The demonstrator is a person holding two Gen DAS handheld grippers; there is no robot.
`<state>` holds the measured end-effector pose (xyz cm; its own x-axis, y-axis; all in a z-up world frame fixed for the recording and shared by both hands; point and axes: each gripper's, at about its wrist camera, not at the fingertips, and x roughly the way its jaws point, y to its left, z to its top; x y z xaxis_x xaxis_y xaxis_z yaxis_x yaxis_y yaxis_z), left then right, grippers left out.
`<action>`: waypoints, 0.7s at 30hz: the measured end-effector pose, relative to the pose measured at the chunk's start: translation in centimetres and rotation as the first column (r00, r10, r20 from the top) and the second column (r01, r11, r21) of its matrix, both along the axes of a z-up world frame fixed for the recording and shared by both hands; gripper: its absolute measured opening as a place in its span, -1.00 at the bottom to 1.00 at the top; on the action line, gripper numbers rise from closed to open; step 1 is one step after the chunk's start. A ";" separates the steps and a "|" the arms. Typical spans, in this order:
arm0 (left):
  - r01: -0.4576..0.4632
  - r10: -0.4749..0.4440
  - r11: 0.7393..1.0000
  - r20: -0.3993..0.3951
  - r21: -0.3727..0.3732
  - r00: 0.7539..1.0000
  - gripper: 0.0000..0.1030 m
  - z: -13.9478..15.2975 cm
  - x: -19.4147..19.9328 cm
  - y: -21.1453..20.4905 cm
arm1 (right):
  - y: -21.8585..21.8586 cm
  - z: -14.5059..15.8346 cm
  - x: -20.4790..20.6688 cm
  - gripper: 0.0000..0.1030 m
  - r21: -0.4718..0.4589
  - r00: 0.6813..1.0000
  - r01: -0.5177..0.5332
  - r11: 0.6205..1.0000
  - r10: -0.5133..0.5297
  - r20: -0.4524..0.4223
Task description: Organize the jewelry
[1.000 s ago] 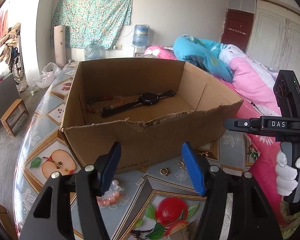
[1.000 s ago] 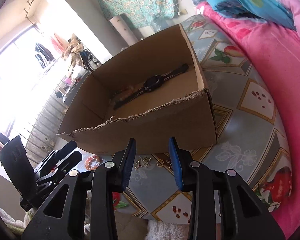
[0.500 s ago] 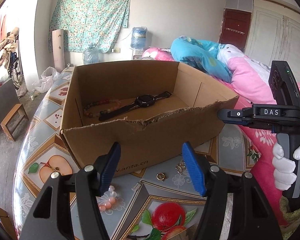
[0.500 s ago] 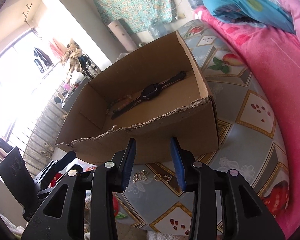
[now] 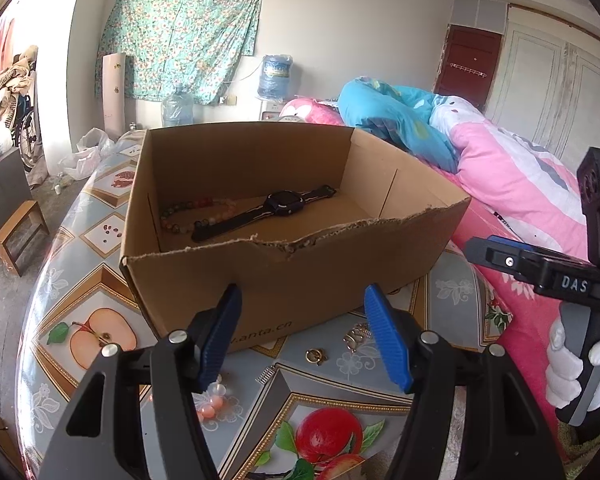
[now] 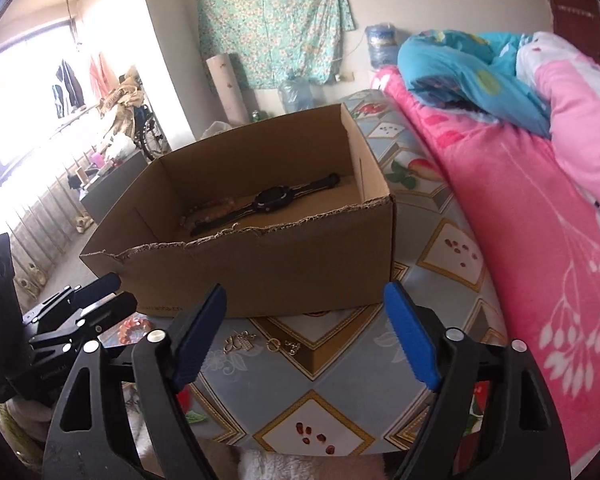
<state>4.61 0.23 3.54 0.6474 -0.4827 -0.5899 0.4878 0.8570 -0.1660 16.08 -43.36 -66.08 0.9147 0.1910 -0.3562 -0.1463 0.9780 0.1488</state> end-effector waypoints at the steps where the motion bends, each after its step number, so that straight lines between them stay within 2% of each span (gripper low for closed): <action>1: 0.002 -0.002 1.000 0.000 -0.001 1.000 0.21 0.0 0.0 0.0 | 0.0 0.0 -0.6 0.64 -0.018 1.000 0.022 1.000 -0.022 0.021; 4: 0.003 -0.003 1.000 -0.003 0.006 1.000 0.21 -0.2 -0.1 0.2 | -0.4 0.3 -2.5 0.79 -0.043 0.990 0.100 0.994 -0.095 0.104; 8: 0.002 -0.002 1.000 0.024 0.024 1.000 0.21 -0.1 -1.2 0.8 | -0.6 0.0 -4.2 0.83 -0.083 0.963 0.203 0.976 -0.184 0.199; 13: -0.003 0.001 0.998 0.037 0.063 0.999 0.21 -0.2 -3.2 2.2 | 0.3 -1.2 -6.1 0.84 -0.117 0.943 0.215 0.970 -0.175 0.283; 21: -0.033 0.037 0.994 -0.038 0.107 0.999 0.21 -2.8 -4.1 3.2 | 2.6 -4.6 -4.9 0.84 -0.113 0.992 0.031 0.993 -0.017 0.123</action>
<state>0.54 3.47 0.78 0.6377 -0.3935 -0.6622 0.4521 0.8872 -0.0919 11.19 -40.77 -70.71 0.9563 0.1332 -0.2603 -0.1330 0.9909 0.0182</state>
